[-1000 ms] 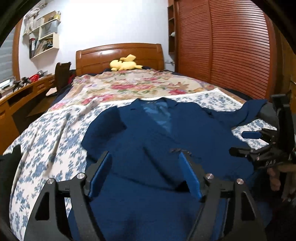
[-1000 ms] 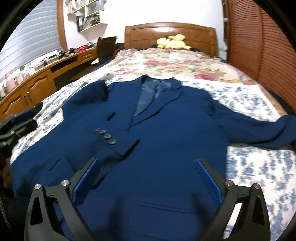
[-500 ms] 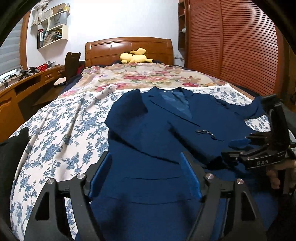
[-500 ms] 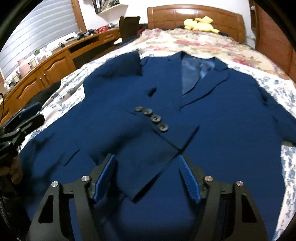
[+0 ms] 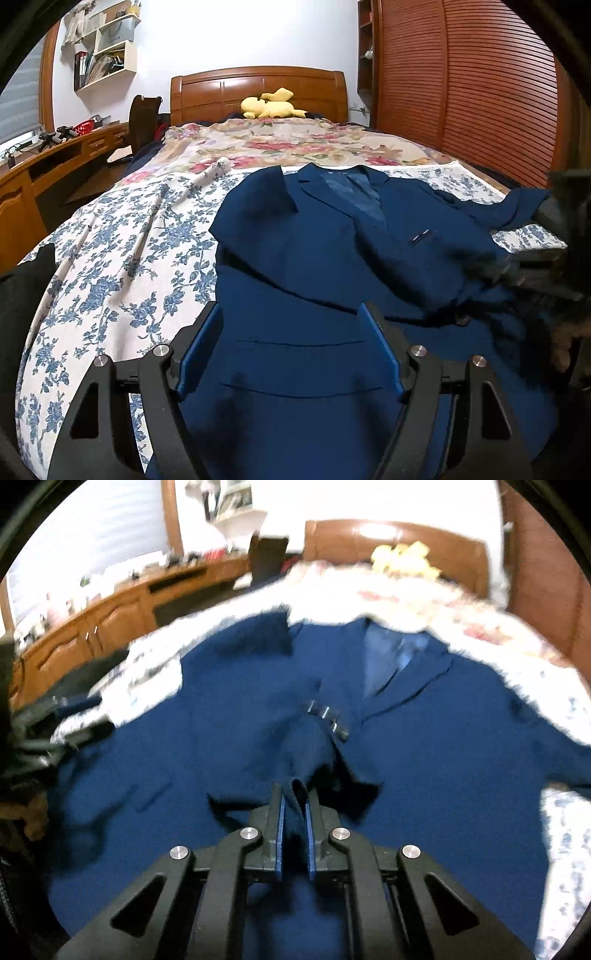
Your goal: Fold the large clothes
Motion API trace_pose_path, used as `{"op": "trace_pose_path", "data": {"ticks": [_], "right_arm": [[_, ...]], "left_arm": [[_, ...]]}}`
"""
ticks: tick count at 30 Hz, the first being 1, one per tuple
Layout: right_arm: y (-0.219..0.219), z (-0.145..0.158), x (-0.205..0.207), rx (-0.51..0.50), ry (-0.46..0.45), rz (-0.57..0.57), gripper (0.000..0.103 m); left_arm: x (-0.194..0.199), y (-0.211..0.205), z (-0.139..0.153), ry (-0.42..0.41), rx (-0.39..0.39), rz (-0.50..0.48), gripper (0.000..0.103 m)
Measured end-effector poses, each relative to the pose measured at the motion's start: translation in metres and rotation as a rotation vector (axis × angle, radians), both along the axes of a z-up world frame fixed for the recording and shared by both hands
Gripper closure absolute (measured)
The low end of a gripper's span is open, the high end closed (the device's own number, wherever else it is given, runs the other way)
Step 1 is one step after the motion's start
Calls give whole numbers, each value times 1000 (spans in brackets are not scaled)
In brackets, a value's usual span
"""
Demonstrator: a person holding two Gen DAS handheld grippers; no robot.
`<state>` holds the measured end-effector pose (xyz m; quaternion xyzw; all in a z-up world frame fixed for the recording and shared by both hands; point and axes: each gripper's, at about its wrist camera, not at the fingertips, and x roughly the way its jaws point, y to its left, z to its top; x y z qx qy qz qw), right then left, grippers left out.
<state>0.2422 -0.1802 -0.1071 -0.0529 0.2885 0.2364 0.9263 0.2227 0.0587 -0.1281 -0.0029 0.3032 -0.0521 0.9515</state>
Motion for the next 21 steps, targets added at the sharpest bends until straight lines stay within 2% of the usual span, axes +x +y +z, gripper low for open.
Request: {"op": "trace_pose_path", "data": {"ticks": [6, 10, 16, 21], "right_arm": [[-37, 41, -42, 63, -151, -75, 95], [-54, 46, -69, 34, -184, -122, 95], [-58, 21, -94, -72, -142, -184, 95], [-51, -4, -90, -114, -11, -174, 94]], "left_arm": [[1, -6, 4, -1, -19, -20, 27], [-1, -15, 9, -14, -18, -49, 27], [-4, -24, 13, -20, -19, -83, 27], [-6, -28, 18, -31, -26, -98, 27]]}}
